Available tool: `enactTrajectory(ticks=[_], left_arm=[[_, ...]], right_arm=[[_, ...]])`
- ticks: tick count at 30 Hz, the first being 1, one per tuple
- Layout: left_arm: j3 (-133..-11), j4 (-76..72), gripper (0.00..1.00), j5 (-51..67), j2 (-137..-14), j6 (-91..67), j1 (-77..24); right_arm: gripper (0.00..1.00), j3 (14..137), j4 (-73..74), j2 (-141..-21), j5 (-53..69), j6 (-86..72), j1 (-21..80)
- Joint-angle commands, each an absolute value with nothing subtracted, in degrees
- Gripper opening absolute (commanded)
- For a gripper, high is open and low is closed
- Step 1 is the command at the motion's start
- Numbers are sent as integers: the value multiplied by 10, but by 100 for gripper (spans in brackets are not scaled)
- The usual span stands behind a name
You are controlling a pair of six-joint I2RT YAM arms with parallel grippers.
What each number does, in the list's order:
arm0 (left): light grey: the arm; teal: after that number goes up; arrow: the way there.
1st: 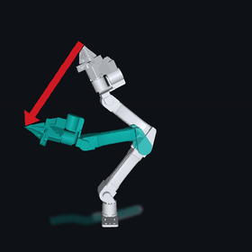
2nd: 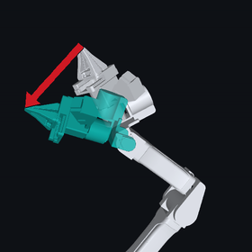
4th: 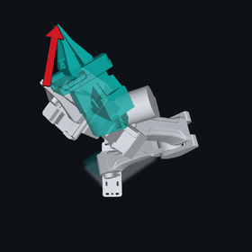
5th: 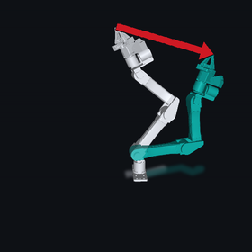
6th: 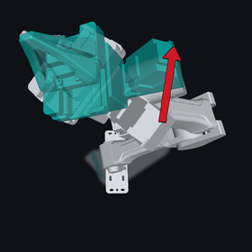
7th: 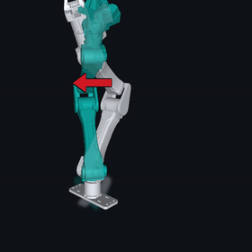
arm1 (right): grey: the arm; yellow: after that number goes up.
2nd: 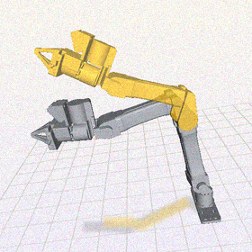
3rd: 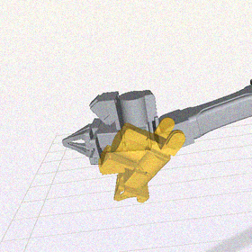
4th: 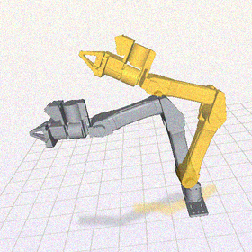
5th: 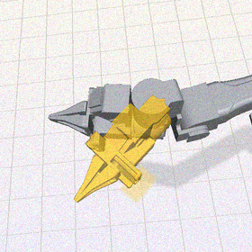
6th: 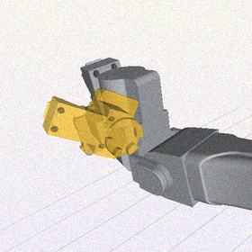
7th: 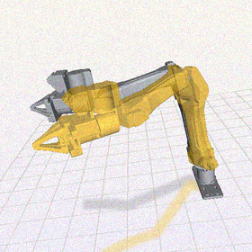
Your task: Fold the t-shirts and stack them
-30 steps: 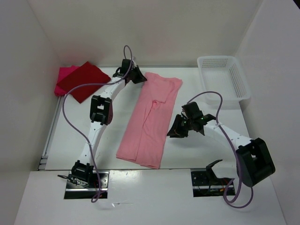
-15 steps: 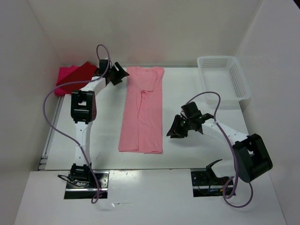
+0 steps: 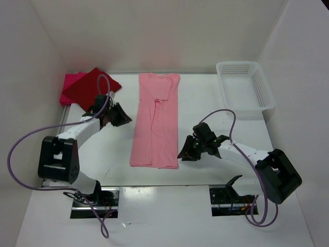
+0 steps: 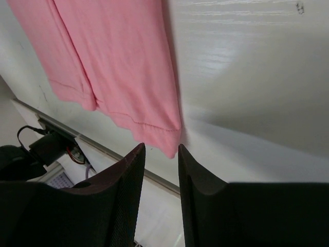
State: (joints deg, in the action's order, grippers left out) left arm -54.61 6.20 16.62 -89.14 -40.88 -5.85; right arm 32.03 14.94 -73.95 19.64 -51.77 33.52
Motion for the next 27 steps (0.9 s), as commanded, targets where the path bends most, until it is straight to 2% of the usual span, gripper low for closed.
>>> enactTrajectory(ticks=[1, 2, 4, 8, 13, 17, 18, 21, 27], left_arm=[[-471, 134, 26, 159, -815, -398, -77], [-438, 172, 23, 143, -798, -406, -83], [-393, 180, 23, 127, -734, -429, -88], [-344, 223, 45, 100, -651, -479, -104], [-306, 229, 62, 87, -621, -522, -115], [-289, 215, 62, 105, -642, -522, -128], [-284, 215, 58, 105, -647, -522, -140], [-284, 221, 57, 82, -655, -527, -174], [-255, 207, 48, 90, -655, -546, -179]], right_arm=[[37, 311, 92, -716, 170, -558, 358], [37, 311, 92, -716, 164, -566, 366], [37, 298, 87, -728, 163, -591, 374], [32, 284, 74, -717, 151, -632, 398], [32, 263, 80, -665, 131, -652, 404], [32, 241, 80, -665, 137, -657, 404], [32, 236, 74, -665, 144, -663, 404], [32, 230, 59, -671, 151, -663, 404], [32, 230, 33, -718, 158, -664, 411]])
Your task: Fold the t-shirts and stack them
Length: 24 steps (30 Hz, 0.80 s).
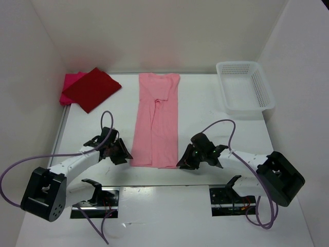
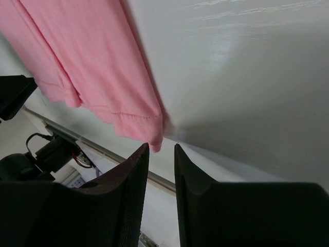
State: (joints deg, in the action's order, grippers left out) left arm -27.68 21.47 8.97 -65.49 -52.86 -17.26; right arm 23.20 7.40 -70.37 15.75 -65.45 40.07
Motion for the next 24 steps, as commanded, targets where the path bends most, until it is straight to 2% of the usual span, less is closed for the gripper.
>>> enactTrajectory(ticks=[1, 8, 12, 17, 20, 21, 24], left_arm=[[-248, 207, 47, 97, -655, -546, -185], [-228, 188, 40, 105, -637, -560, -191], [-233, 182, 29, 117, -652, -555, -191], [-233, 187, 14, 134, -657, -543, -191], [-238, 192, 5, 148, -646, -543, -201], [-238, 199, 2, 154, -641, -549, -206], [-244, 213, 0, 172, -628, -555, -237]], right_arm=[[32, 230, 26, -718, 158, -664, 417], [33, 236, 20, -746, 158, -664, 417], [32, 236, 15, -751, 158, -664, 417], [16, 242, 15, -762, 153, -658, 417], [2, 249, 46, -749, 142, -653, 417], [0, 249, 58, -736, 142, -653, 417], [0, 249, 96, -708, 142, -658, 432]])
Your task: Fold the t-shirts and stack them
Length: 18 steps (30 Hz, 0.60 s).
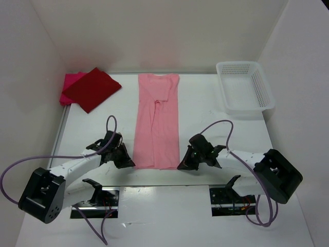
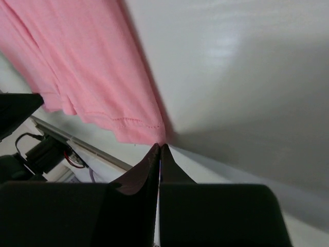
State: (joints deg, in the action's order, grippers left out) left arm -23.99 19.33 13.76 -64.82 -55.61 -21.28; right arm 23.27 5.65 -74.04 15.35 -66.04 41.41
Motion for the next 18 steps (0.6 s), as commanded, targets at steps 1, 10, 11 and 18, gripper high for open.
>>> enactTrajectory(ticks=[1, 10, 11, 18], left_arm=[[-244, 232, 0, 172, -621, -562, -248], [-300, 410, 0, 215, -523, -568, -294], [-306, 422, 0, 215, -492, -576, -294], [-428, 397, 0, 187, -540, -550, -240]], right_arm=[[0, 249, 109, -691, 142, -658, 440], [0, 242, 274, -535, 168, -757, 527], [0, 252, 289, -500, 168, -763, 527], [0, 381, 365, -565, 197, -554, 323]])
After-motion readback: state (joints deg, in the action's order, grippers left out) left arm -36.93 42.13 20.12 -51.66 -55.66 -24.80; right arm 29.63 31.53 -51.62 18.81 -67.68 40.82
